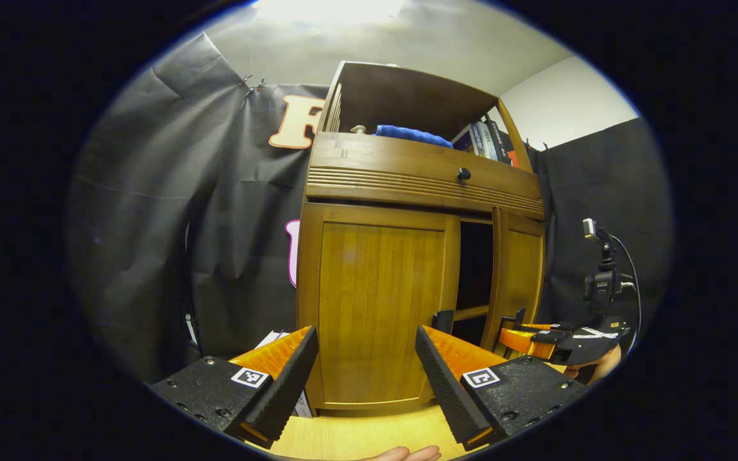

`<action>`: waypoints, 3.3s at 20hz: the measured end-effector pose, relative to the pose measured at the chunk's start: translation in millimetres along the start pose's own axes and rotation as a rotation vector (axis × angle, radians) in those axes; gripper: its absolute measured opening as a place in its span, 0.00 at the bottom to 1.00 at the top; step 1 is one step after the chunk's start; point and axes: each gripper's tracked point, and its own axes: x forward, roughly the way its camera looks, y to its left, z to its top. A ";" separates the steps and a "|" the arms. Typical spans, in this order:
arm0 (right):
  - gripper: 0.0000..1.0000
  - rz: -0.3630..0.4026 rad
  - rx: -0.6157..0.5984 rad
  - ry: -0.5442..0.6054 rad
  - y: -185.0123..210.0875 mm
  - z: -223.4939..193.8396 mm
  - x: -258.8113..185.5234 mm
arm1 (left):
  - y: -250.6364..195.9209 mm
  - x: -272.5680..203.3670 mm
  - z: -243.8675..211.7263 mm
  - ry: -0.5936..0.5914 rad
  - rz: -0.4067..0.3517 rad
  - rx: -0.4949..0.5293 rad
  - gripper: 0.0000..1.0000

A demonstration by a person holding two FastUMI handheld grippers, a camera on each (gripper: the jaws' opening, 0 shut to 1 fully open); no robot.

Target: Open the right door of the double-door shoe cabinet with the right hand, and open the left door with the left hand.

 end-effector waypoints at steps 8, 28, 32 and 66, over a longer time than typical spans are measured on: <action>0.28 -0.052 -0.041 0.005 -17.6 -0.4 -31.7 | -2.0 2.2 -6.0 0.021 -0.008 0.016 0.90; 0.23 -0.130 0.002 -0.014 -69.1 -4.2 -93.0 | -7.6 -1.6 -3.3 -0.002 -0.026 0.044 0.90; 0.23 -0.185 -0.024 -0.023 -81.0 -2.6 -103.2 | -9.4 -2.6 -3.7 -0.003 -0.032 0.054 0.90; 0.01 -0.100 0.144 -0.108 -266.3 11.9 -150.5 | -29.7 26.0 -15.8 -0.026 -0.032 0.103 0.96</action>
